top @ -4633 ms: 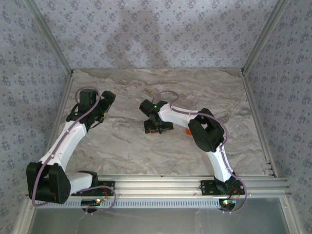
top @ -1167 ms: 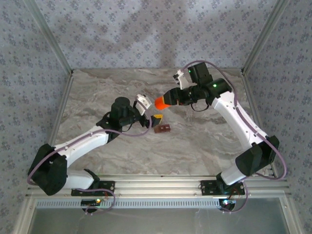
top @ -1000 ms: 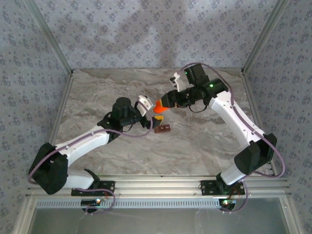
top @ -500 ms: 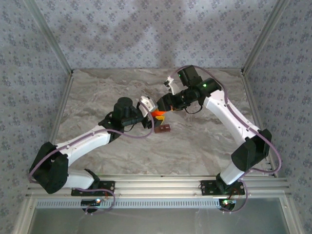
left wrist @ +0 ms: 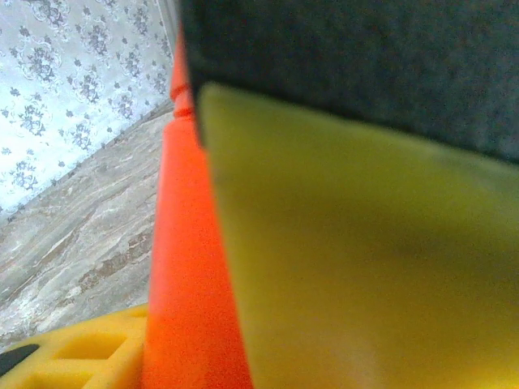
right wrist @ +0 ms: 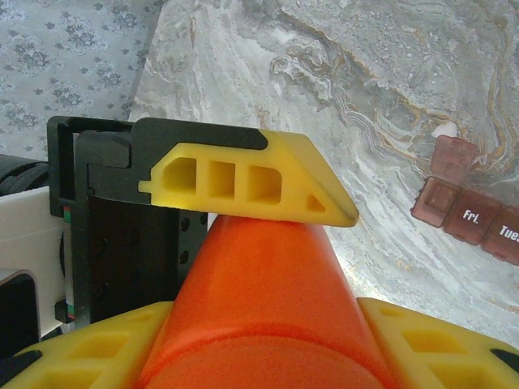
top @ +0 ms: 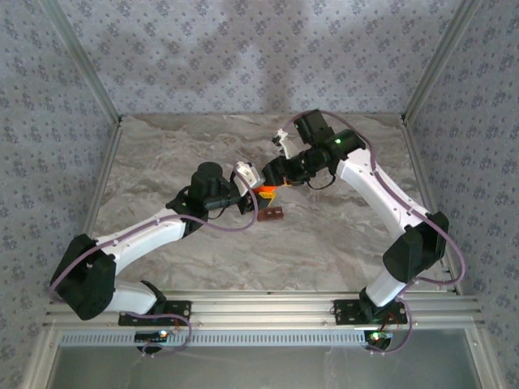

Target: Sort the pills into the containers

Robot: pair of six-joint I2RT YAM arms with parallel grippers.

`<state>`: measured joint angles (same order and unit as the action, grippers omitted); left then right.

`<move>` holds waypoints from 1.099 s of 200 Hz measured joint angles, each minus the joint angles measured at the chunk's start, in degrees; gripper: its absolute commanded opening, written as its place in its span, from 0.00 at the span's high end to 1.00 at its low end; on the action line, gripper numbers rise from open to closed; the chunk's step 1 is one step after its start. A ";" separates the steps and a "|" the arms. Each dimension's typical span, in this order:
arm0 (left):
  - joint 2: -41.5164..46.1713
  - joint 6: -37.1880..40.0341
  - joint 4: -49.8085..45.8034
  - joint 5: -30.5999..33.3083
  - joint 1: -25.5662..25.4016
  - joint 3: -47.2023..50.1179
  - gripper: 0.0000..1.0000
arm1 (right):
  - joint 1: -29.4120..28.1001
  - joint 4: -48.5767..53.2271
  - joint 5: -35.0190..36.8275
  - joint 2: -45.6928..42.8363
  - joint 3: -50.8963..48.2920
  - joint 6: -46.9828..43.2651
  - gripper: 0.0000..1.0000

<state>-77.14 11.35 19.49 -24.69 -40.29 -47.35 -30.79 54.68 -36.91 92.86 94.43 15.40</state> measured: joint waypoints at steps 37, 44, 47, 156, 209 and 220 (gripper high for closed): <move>-0.09 -0.11 0.02 -0.02 -0.02 0.00 0.79 | 0.00 0.00 0.02 0.04 0.00 0.02 0.53; -0.11 -0.26 0.02 0.02 -0.13 0.00 0.82 | 0.13 0.00 0.02 0.04 0.00 0.02 0.45; -0.13 -0.39 0.04 0.04 -0.22 0.00 0.83 | 0.31 0.02 0.00 0.04 0.00 0.04 0.43; -0.24 -7.65 -5.99 6.49 -0.33 -1.81 1.00 | 16.44 -13.51 -5.51 -19.67 -18.49 9.90 0.19; -0.52 -7.76 -11.91 6.97 -0.35 -5.86 1.00 | 13.33 -26.51 0.17 -19.12 -23.37 21.24 0.18; -0.52 -7.76 -12.37 6.97 -0.35 -5.86 1.00 | 12.09 -28.26 1.29 -18.73 -23.37 22.36 0.18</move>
<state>-77.67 3.60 7.11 -17.72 -40.64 -53.21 -18.70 26.41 -35.62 74.13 71.07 37.76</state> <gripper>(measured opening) 0.550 0.820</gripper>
